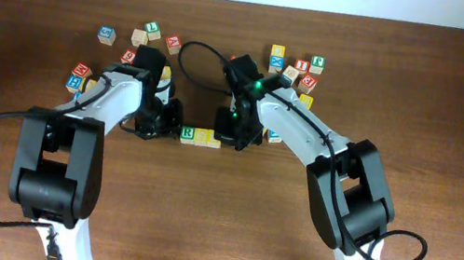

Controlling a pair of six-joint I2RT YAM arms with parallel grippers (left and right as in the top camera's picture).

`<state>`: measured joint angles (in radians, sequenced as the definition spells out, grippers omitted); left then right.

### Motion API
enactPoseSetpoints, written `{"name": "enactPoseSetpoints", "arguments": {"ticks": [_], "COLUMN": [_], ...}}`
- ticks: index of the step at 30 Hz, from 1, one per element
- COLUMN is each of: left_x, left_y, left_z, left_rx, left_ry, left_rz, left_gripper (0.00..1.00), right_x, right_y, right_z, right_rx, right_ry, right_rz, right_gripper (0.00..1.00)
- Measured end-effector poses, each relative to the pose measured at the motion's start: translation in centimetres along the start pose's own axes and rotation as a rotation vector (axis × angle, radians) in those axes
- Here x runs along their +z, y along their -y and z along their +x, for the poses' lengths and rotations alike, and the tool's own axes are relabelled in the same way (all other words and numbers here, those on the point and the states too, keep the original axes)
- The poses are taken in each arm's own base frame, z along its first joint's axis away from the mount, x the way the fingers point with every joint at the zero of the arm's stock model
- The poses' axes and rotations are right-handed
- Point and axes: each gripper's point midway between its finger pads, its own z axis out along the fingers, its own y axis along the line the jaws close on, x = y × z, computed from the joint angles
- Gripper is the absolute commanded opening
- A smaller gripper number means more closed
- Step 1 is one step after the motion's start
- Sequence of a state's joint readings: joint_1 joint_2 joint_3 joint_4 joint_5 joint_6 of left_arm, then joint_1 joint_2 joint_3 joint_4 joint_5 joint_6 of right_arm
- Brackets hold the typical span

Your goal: Spell out RSS

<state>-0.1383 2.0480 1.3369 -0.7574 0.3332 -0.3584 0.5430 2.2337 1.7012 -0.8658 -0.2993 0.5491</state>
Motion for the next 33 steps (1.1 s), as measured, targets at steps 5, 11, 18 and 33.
{"name": "enactPoseSetpoints", "arguments": {"ticks": [5,11,18,33], "left_x": [0.00,-0.01,-0.10,-0.41], "left_y": [-0.04,-0.05,0.00,-0.65], "left_z": [0.10,0.09,0.03,0.17], "left_rx": [-0.001,0.001,0.003,0.007], "left_ry": [-0.004,-0.003,0.000,0.003], "left_rz": [-0.002,-0.002,-0.002,-0.065], "left_gripper": [0.02,0.15,0.17,0.28], "right_x": [0.00,-0.02,-0.04,-0.56], "right_y": [0.01,0.27,0.69,0.68], "right_z": [-0.10,-0.16,-0.36,0.11], "right_rx": [-0.001,0.002,0.007,0.012], "right_ry": [0.005,0.008,0.016,-0.006], "right_rz": [0.001,0.014,0.027,0.043], "right_gripper": [0.04,0.04,0.04,0.04]}}
